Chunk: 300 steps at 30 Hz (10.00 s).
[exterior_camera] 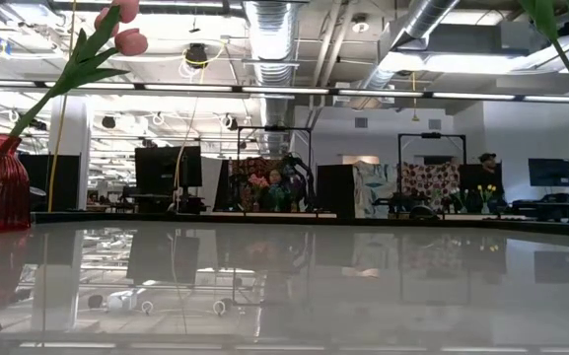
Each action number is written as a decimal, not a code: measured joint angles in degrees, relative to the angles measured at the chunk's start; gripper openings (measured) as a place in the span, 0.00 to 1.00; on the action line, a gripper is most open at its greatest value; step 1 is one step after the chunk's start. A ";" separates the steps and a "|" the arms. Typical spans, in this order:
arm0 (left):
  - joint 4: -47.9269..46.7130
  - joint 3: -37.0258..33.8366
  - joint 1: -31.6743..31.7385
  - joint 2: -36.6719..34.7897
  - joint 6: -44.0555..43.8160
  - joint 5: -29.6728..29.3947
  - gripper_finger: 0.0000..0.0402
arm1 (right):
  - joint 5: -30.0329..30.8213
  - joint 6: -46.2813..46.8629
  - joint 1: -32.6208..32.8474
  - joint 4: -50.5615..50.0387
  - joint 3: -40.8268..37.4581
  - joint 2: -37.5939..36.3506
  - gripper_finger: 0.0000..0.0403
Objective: Sort flowers into vase by color
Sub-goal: Put the light pink flower into the purple flower vase, then return to Home Position
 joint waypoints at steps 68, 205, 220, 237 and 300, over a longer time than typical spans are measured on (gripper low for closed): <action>-0.21 3.38 8.01 4.46 -5.42 14.02 0.13 | 0.27 -3.41 -0.81 0.55 0.00 0.07 0.06; -22.83 -15.46 -25.56 -9.77 -18.06 28.46 0.18 | 15.21 -4.33 5.92 -8.24 -0.02 0.04 0.65; -40.60 -7.50 -25.56 -9.79 -29.88 29.01 0.26 | 15.21 -4.35 5.92 -8.25 -0.02 0.04 0.65; -71.18 8.55 -25.52 -9.78 -48.61 20.16 0.26 | 17.51 -4.95 6.00 -17.80 -0.02 -4.39 0.65; -85.35 14.38 -25.48 -16.16 -49.67 -22.99 0.26 | -53.57 14.80 -63.22 -20.89 -65.70 -61.31 0.04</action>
